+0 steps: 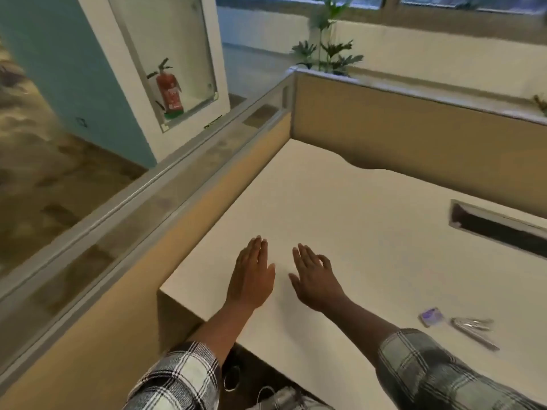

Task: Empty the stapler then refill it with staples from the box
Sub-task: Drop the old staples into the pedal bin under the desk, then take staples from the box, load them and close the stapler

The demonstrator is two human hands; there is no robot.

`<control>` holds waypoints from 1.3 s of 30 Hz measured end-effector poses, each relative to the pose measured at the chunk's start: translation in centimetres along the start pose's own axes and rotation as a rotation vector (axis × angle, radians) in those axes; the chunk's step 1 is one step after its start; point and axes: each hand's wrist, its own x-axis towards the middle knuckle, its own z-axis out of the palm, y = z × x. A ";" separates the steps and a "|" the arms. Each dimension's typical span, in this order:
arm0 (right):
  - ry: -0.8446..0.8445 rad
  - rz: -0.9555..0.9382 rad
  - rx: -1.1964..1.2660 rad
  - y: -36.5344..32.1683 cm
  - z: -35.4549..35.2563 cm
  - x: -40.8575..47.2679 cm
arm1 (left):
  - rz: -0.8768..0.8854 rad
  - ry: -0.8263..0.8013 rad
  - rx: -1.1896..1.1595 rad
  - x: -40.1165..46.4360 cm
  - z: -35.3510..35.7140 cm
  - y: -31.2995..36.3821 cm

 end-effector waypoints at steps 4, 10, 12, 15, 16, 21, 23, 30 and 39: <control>0.047 0.170 0.002 3.5 -0.5 -2.8 | 0.200 0.012 -0.056 2.4 1.4 4.1; 0.124 0.441 0.018 8.8 -0.3 -8.4 | 0.438 -0.041 -0.143 4.1 3.9 11.4; 0.139 0.523 0.025 10.5 -0.3 -10.4 | 0.506 -0.066 -0.162 4.1 4.7 13.9; 0.182 0.632 -0.004 12.9 -0.2 -13.5 | 0.567 -0.118 -0.203 3.5 5.5 17.4; 0.185 0.661 -0.024 13.7 -0.1 -14.5 | 0.585 -0.132 -0.209 3.3 5.8 18.6; 0.222 0.703 -0.043 18.1 1.1 -19.4 | 0.622 -0.213 -0.201 1.7 7.7 24.6; 0.255 0.681 -0.037 19.9 1.4 -20.9 | 0.603 -0.267 -0.200 1.1 8.0 26.7; 0.246 0.676 -0.009 26.3 2.1 -25.3 | 0.588 -0.414 -0.073 -1.0 9.8 34.0; 0.121 0.680 0.121 30.2 3.3 -27.5 | 0.416 -0.557 0.052 -1.4 11.3 37.6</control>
